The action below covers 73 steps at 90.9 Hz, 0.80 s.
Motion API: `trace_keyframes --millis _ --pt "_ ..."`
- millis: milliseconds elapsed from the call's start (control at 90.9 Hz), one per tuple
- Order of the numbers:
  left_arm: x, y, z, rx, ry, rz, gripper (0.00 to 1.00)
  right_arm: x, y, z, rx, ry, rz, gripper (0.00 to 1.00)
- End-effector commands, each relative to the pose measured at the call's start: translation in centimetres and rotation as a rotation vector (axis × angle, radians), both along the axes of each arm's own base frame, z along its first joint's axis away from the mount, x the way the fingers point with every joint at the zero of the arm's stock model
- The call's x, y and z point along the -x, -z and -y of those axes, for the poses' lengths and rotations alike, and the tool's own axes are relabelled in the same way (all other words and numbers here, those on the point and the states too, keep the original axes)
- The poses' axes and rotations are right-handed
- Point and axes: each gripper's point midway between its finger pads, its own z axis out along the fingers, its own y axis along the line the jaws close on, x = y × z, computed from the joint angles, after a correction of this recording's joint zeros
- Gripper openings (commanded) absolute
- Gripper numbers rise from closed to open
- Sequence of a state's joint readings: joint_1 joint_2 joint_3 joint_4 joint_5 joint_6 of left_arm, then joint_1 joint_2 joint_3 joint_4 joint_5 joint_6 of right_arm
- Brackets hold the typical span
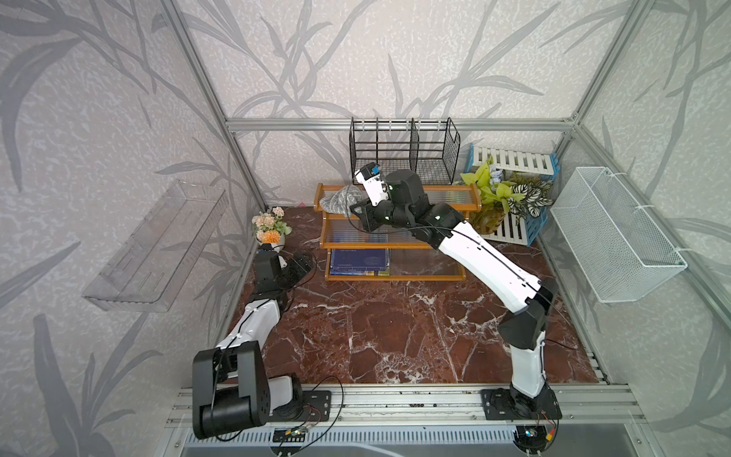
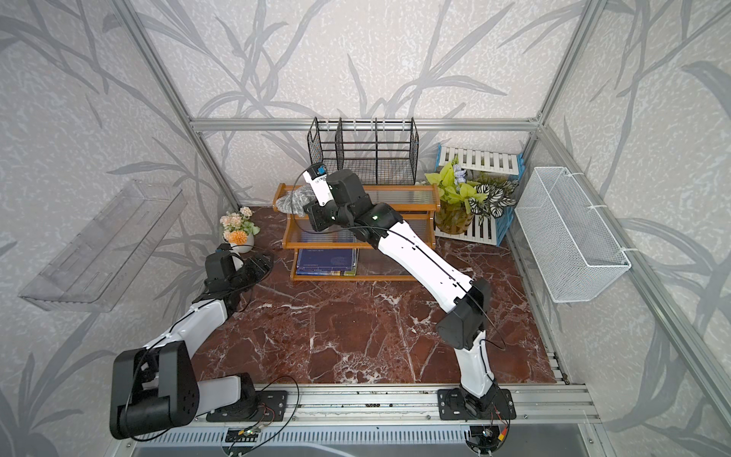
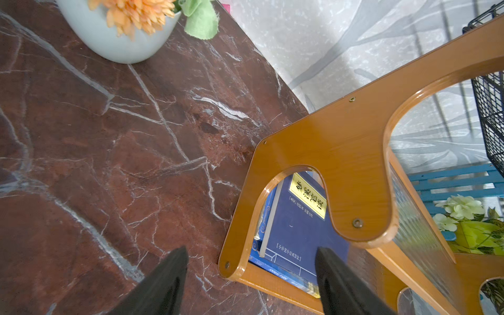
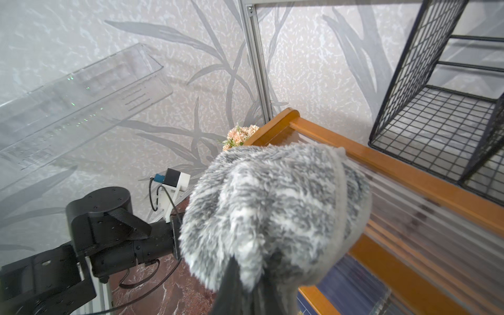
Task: Wipe the bookshelf clean with a cloth
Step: Wipe the dust from the shelf.
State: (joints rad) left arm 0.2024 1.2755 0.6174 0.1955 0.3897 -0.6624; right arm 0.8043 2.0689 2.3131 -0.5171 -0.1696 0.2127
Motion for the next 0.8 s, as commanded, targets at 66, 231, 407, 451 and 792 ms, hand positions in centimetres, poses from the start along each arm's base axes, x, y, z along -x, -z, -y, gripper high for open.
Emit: trace_keyframes --millis 66,231,407,451,792 --pt "-0.7 -2.4 0.5 0.014 0.032 0.073 0.77 -2.7 1.0 -1.7 0.016 0.042 -0.012 0.0" --pt "-0.2 -2.8 0.8 0.02 0.041 0.082 0.77 -5.2 3.1 -2.4 -0.021 0.08 -0.061 0.0" --pt "0.2 -3.5 0.9 0.017 0.045 0.096 0.78 -7.0 6.7 -1.7 0.015 0.135 -0.137 0.0" --pt "0.3 -3.5 0.9 0.017 0.045 0.098 0.78 -7.2 7.2 -1.0 0.034 0.157 -0.153 0.0" --pt "0.5 -3.8 0.9 0.014 0.039 0.107 0.78 -7.2 5.5 7.5 0.191 0.378 -0.134 0.0"
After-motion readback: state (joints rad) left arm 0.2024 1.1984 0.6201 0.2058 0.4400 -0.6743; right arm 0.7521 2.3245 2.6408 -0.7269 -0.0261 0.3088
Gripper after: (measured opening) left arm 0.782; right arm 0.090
